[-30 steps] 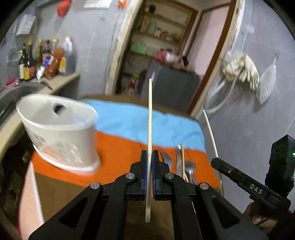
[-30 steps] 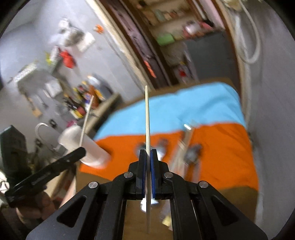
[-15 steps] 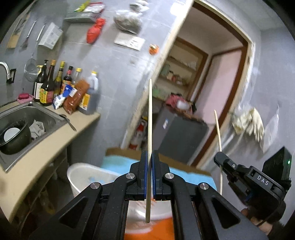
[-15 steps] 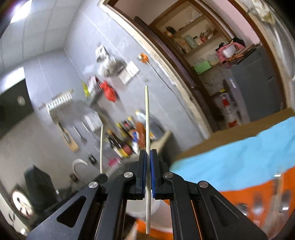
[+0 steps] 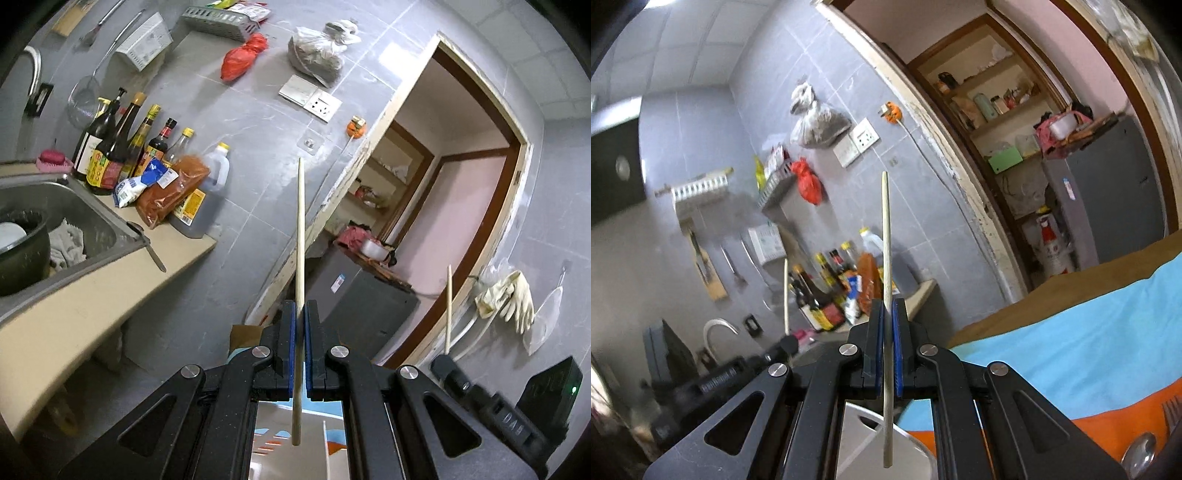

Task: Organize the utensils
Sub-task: 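Carry chopstick in left tool to caddy while right tool carries one to cup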

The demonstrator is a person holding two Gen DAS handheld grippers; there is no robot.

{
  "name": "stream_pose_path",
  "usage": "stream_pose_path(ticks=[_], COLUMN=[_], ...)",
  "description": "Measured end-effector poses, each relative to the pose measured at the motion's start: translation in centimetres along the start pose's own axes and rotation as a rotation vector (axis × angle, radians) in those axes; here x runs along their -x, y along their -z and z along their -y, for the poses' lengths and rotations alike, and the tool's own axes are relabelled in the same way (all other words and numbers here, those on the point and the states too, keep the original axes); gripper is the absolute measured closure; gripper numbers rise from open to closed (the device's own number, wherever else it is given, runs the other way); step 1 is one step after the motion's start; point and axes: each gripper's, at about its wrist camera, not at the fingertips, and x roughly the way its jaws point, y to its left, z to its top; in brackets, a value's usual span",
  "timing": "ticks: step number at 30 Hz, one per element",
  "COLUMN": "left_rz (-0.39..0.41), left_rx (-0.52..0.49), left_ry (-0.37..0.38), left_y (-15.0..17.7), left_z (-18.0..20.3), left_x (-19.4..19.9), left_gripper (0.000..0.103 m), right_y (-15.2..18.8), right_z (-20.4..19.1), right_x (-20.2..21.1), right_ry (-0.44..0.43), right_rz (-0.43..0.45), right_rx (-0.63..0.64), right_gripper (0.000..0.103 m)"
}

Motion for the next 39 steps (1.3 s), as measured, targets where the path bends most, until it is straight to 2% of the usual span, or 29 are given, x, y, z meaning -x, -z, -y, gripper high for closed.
stream_pose_path(ticks=[8,18,25,39], left_rz=[0.071,0.125,0.133,0.136], left_rx=[-0.130,-0.284,-0.320,-0.323], left_ry=[0.000,-0.007,-0.028,-0.041], left_y=[2.9,5.7,6.1,5.8], left_z=[1.4,2.9,3.1,2.7], left_x=[1.6,1.9,1.8,1.5], left_gripper=[0.101,0.101,0.101,0.101], right_y=[2.5,3.5,3.6,3.7], right_z=[-0.5,0.1,0.0,0.0], right_x=[0.5,0.8,1.0,1.0], right_ry=[0.002,-0.019,-0.030,-0.042], right_rz=[-0.003,-0.019,-0.030,-0.028], right_rx=[0.117,0.158,0.170,0.156], right_gripper=[0.100,0.100,0.100,0.100])
